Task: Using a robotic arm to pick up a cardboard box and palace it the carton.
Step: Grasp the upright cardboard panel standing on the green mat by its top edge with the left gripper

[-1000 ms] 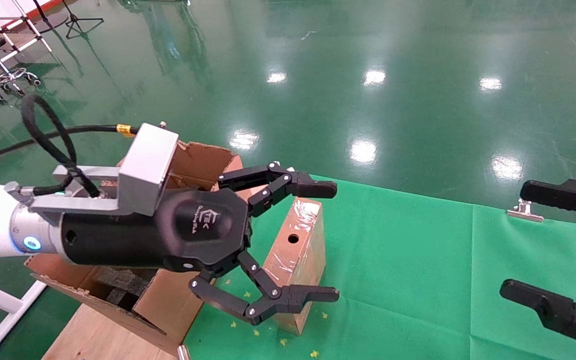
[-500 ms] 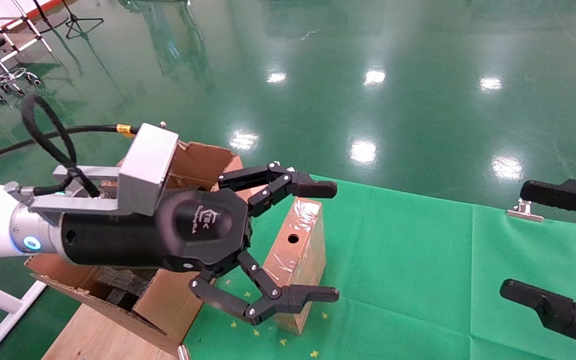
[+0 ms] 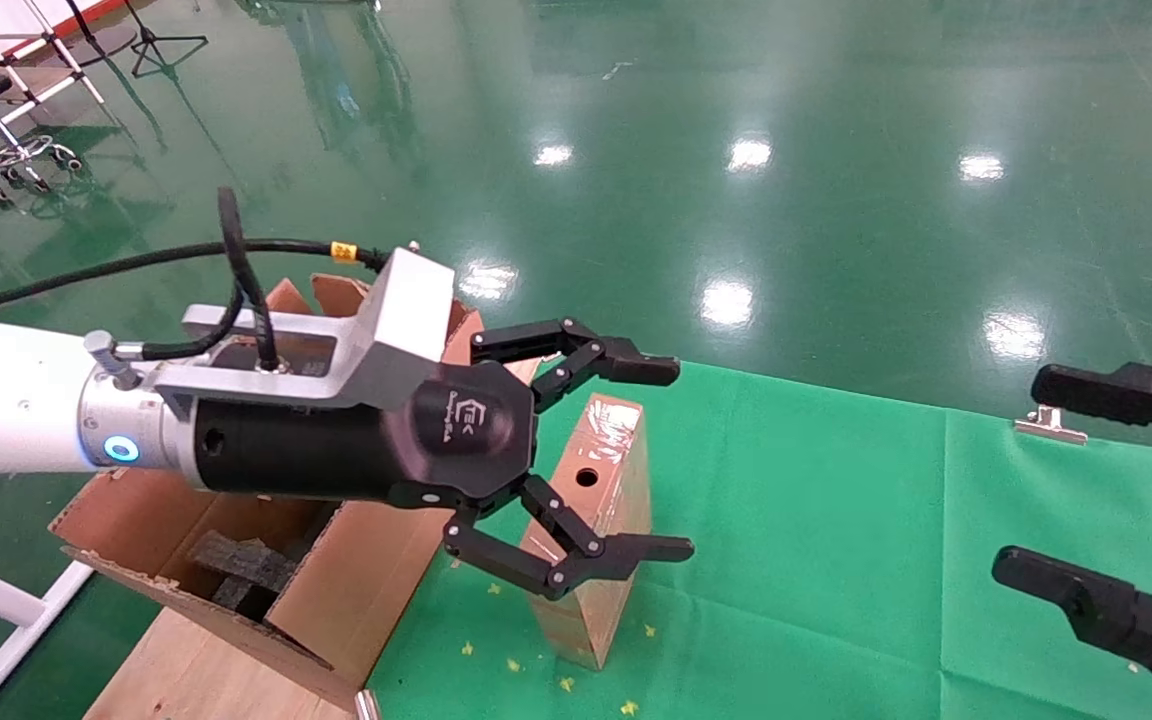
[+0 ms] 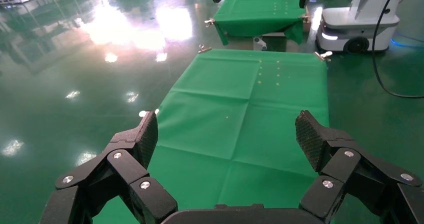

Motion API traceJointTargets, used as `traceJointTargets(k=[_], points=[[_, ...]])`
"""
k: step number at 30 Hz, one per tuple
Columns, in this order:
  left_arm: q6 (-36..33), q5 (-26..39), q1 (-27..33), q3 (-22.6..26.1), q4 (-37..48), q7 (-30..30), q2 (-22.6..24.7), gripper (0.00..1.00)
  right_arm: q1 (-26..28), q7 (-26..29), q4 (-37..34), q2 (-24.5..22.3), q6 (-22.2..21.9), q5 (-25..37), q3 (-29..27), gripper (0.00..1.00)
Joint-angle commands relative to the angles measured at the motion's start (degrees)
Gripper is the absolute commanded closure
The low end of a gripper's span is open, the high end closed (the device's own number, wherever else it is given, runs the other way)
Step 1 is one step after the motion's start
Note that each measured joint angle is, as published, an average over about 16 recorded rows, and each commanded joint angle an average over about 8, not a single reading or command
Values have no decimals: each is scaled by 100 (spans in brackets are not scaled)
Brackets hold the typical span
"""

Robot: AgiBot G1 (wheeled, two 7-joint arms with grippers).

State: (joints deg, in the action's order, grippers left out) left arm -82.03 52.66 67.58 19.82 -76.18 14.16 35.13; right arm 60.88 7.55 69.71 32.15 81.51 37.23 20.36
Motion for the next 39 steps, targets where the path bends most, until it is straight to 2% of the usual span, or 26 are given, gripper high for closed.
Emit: traceJointTargets(k=[1,4,7,15,18,27,31,35,39], points=[[26,11,41,15,4,28,22,0,0,0,0,0,-1,0,0,100],[32,113,52,45,3,58,-28,0,0,0,0,0,-1,0,0,100],[129,370,135,151,-31,348,-99,0,-1,0,-1,0,-1,-1,0,100],[492,1586,894,717,-127,2067,36,0,-1,0,-1,0,-1,-1,0,100],[503,1883,1155,882,-132,2517,144,0,-2,0,-2,-1,-2,-1,0,100],[449,2035,1321,962,-56,2645,201,0,-2,0,-3,-1,-3,-2,0,100],[423,2491,1633,1120,-63,2921,299,0,-2,0,-3,-1,-3,-2,0,100],[296,3267,2151,1433,-82,3632,564,0,-2,0,-3,-1,-3,-2,0,100],[-95,3930,2729,1808,-22,4717,979,0,-2,0,-3,-1,-3,-2,0,100]])
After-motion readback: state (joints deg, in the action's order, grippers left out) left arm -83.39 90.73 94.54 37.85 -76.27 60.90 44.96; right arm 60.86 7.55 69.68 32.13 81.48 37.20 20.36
